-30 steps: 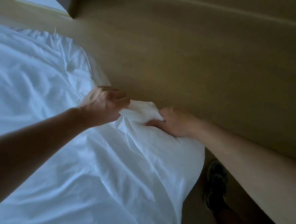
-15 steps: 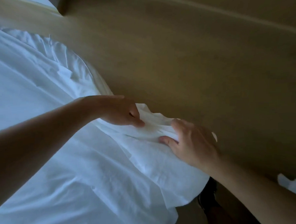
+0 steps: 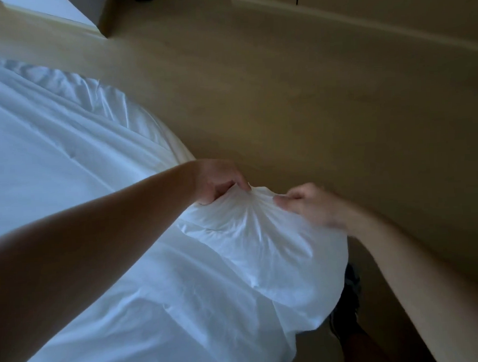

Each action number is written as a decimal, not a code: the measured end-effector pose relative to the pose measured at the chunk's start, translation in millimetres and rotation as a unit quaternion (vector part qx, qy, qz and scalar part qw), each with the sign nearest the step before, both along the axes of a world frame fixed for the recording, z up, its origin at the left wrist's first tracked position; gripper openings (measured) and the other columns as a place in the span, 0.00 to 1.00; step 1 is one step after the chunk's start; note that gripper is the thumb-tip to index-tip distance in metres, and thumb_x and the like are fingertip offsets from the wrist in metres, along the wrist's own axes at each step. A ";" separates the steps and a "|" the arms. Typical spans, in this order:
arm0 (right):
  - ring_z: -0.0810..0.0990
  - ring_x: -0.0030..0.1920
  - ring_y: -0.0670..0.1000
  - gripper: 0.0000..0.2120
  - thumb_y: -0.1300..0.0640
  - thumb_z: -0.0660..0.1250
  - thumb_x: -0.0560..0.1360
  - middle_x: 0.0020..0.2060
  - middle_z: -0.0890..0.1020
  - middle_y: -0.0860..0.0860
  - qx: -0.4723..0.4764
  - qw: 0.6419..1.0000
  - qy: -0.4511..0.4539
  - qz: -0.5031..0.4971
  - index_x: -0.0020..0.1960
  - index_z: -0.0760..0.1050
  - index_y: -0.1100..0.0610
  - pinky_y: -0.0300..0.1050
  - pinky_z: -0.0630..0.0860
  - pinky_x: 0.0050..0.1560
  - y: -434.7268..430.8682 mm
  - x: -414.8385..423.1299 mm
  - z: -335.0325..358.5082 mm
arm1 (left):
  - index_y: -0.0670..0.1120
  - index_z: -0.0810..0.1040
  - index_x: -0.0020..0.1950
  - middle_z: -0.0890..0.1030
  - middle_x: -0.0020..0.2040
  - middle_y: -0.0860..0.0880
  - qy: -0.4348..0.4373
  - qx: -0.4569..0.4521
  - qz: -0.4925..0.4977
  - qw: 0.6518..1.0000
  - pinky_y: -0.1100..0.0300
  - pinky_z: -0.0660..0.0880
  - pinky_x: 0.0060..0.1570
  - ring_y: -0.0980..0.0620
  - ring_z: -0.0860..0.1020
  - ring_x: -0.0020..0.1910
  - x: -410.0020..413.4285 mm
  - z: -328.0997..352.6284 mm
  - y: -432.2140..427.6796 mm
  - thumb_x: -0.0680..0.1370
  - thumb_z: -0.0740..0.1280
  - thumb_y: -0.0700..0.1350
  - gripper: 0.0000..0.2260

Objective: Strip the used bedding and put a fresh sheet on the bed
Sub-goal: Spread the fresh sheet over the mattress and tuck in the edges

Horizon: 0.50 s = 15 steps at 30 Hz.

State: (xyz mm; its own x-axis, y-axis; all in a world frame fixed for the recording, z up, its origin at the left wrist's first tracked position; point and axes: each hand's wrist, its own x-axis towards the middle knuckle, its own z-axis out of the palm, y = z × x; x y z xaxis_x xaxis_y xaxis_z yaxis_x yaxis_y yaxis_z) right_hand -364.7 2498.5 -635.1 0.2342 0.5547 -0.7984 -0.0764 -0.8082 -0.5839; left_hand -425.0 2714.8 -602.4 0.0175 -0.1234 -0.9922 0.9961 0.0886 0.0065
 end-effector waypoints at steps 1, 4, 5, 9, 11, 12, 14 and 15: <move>0.84 0.42 0.46 0.23 0.30 0.66 0.73 0.42 0.85 0.45 -0.023 0.999 0.043 0.009 0.48 0.84 0.49 0.45 0.77 0.44 -1.0 10.0 -2.7 | 0.38 0.79 0.65 0.84 0.58 0.40 -0.005 -0.002 0.004 1.000 0.49 0.80 0.56 0.41 0.83 0.57 1.6 -1.2 2.2 0.80 0.64 0.38 0.15; 0.85 0.46 0.44 0.29 0.20 0.63 0.62 0.43 0.86 0.40 -0.049 0.995 0.082 0.036 0.44 0.86 0.42 0.45 0.75 0.49 -11.7 31.6 -10.6 | 0.37 0.81 0.61 0.85 0.56 0.40 -0.017 0.032 0.000 0.999 0.54 0.82 0.45 0.43 0.86 0.47 9.5 -7.2 10.9 0.78 0.66 0.38 0.13; 0.83 0.48 0.44 0.32 0.19 0.62 0.60 0.43 0.86 0.40 -0.046 0.995 0.083 0.017 0.43 0.86 0.42 0.47 0.72 0.54 -16.9 35.1 -14.4 | 0.37 0.82 0.59 0.85 0.55 0.40 -0.021 0.058 0.001 0.998 0.55 0.81 0.44 0.43 0.85 0.45 12.4 -10.9 13.0 0.77 0.66 0.37 0.13; 0.81 0.52 0.47 0.38 0.20 0.55 0.65 0.48 0.85 0.46 -0.047 0.994 0.078 -0.055 0.50 0.84 0.49 0.48 0.71 0.57 -42.4 21.0 -38.8 | 0.37 0.83 0.51 0.85 0.46 0.40 -0.033 0.131 -0.020 0.991 0.57 0.82 0.35 0.45 0.83 0.39 21.3 -27.7 9.5 0.76 0.65 0.34 0.08; 0.81 0.40 0.53 0.41 0.21 0.52 0.68 0.38 0.83 0.52 -0.027 0.995 0.000 -0.093 0.41 0.79 0.59 0.49 0.73 0.45 -54.8 8.0 -49.7 | 0.37 0.82 0.52 0.84 0.47 0.40 -0.031 0.138 -0.052 0.989 0.57 0.82 0.39 0.45 0.83 0.42 23.6 -37.3 5.1 0.77 0.65 0.34 0.07; 0.77 0.33 0.53 0.40 0.20 0.51 0.68 0.31 0.77 0.53 -0.014 0.992 -0.072 -0.100 0.35 0.73 0.59 0.47 0.70 0.38 -61.1 6.4 -53.0 | 0.38 0.82 0.51 0.85 0.46 0.41 -0.030 0.138 -0.078 0.987 0.57 0.81 0.40 0.46 0.83 0.43 24.7 -41.0 2.5 0.78 0.65 0.35 0.07; 0.69 0.28 0.51 0.38 0.18 0.49 0.66 0.26 0.68 0.51 -0.007 0.978 -0.197 -0.067 0.31 0.67 0.55 0.46 0.62 0.33 -75.2 11.6 -56.7 | 0.41 0.82 0.48 0.85 0.43 0.44 -0.043 0.152 -0.150 0.976 0.59 0.79 0.33 0.49 0.82 0.40 25.2 -49.2 -6.1 0.81 0.64 0.38 0.07; 0.68 0.27 0.51 0.39 0.18 0.48 0.66 0.27 0.68 0.51 -0.009 0.971 -0.233 -0.043 0.31 0.67 0.55 0.46 0.60 0.32 -81.9 15.8 -59.6 | 0.43 0.80 0.48 0.84 0.43 0.44 -0.067 0.182 -0.205 0.960 0.60 0.77 0.31 0.49 0.81 0.40 27.1 -53.4 -10.4 0.81 0.64 0.40 0.07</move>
